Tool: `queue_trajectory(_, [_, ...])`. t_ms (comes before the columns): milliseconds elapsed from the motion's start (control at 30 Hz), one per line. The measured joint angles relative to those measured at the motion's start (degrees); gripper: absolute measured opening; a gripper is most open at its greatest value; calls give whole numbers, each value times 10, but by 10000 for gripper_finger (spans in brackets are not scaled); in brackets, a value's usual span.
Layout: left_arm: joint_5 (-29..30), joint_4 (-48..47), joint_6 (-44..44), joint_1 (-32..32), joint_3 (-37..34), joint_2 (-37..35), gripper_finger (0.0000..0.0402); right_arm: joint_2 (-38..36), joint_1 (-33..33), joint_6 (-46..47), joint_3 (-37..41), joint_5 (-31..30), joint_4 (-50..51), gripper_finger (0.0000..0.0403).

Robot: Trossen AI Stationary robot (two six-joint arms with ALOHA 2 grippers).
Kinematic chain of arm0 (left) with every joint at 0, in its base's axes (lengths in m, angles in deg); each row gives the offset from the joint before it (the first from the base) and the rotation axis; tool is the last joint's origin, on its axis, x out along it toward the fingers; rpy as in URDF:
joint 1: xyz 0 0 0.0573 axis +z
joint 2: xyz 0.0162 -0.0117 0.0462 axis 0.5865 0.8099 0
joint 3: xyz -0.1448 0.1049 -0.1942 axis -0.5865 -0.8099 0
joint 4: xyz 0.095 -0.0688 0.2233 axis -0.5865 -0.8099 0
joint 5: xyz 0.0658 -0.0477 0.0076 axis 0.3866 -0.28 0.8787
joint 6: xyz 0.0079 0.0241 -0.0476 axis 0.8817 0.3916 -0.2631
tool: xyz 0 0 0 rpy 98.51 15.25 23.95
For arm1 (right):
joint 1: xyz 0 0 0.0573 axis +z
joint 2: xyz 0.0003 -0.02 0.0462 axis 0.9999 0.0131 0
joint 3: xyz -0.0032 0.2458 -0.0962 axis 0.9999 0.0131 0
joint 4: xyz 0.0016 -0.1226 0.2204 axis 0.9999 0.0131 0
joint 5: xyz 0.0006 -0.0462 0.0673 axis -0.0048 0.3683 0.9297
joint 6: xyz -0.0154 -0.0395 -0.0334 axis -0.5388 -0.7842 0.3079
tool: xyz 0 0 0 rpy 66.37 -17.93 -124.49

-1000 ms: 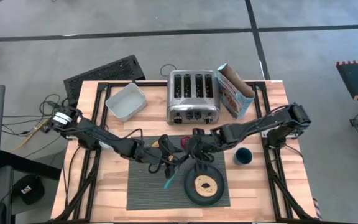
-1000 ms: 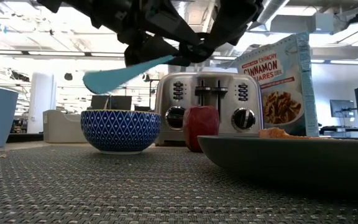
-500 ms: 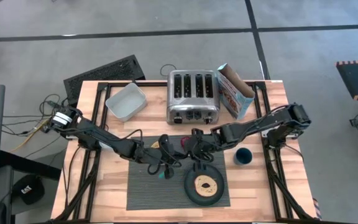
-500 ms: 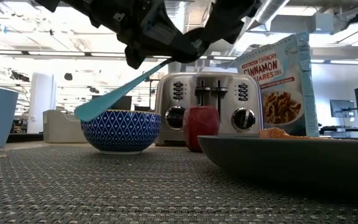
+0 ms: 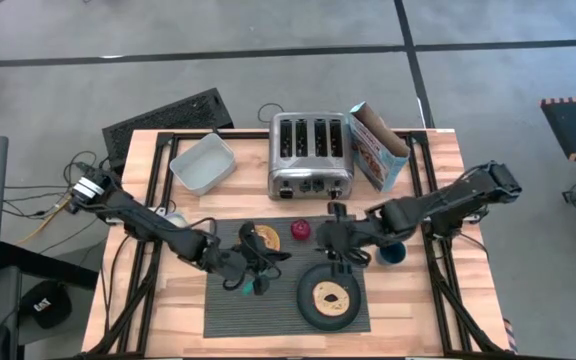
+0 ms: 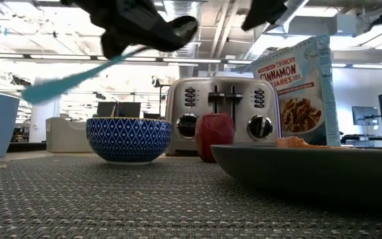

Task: Arrange a breakfast setting
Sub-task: Put the blue spoon on the gray table mat to the left of the yellow bowl

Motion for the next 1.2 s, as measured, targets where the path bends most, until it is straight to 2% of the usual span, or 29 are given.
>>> queue_trajectory(100, [17, -58, -67, -23, 0, -24, 0, -19, 5, 5, 48, -41, -15, 151])
queue_trajectory(233, [72, -180, -201, -61, 0, -56, 0, -35, 5, 13, 124, -45, -104, 139])
queue_trajectory(367, [123, -313, -376, -99, 0, -71, 0, -38, 5, 7, 163, -44, -150, 129])
queue_trajectory(567, [174, -467, -670, -151, -7, -71, 0, -38, 5, -18, 171, -44, -164, 127])
queue_trajectory(700, [178, -446, -800, -167, -56, -70, 0, -38, 5, -36, 171, -44, -167, 127])
queue_trajectory(833, [171, -397, -873, -167, -118, -70, 0, -31, 5, -50, 171, -44, -171, 127])
queue_trajectory(1033, [174, -273, -902, -151, -211, -70, 0, -16, 5, -52, 171, -43, -172, 127])
queue_trajectory(1200, [169, -174, -882, -130, -262, -70, 0, -1, 8, -51, 171, -42, -169, 127])
